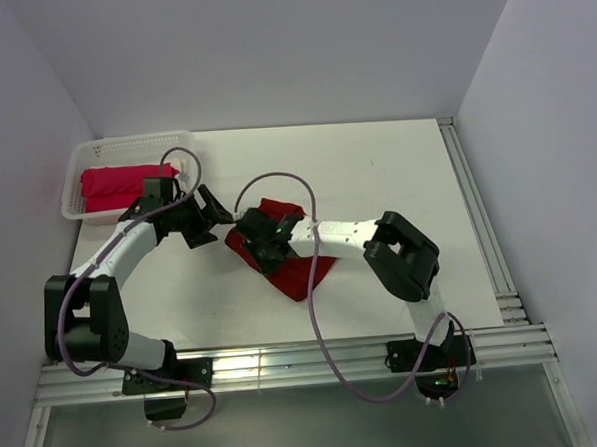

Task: Roll the t-shirts
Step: Roll the tshirt

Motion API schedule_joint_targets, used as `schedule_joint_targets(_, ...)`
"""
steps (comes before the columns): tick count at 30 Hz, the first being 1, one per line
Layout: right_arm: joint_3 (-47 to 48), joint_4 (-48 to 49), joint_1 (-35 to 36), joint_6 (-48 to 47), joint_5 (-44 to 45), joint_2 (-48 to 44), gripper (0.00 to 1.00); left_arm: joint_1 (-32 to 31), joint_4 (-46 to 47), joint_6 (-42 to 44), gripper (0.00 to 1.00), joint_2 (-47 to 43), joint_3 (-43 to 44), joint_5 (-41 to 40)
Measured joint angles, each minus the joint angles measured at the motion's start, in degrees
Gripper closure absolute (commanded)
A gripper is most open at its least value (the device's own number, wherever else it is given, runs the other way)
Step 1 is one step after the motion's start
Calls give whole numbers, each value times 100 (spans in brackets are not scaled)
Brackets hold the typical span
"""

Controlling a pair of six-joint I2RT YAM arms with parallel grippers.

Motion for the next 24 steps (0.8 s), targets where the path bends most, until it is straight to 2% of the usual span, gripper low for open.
schedule_joint_targets(4,-42,234,-566,92,-1235,-2,100,33,258,-103,12,-343,-426,98)
schedule_joint_targets(13,-83,855,-1298,332,-3281,323,100,33,953,-509,12,-986,-1558,157)
schedule_joint_targets(21,-763,2164,-1847,1143,-4791,472,100,31,2146,-852,11,-986,-2212,7)
schedule_joint_targets(24,-815,2404,-1941,1316,-5088,560,100,17,2627,-960,11,-765,-2308,-92)
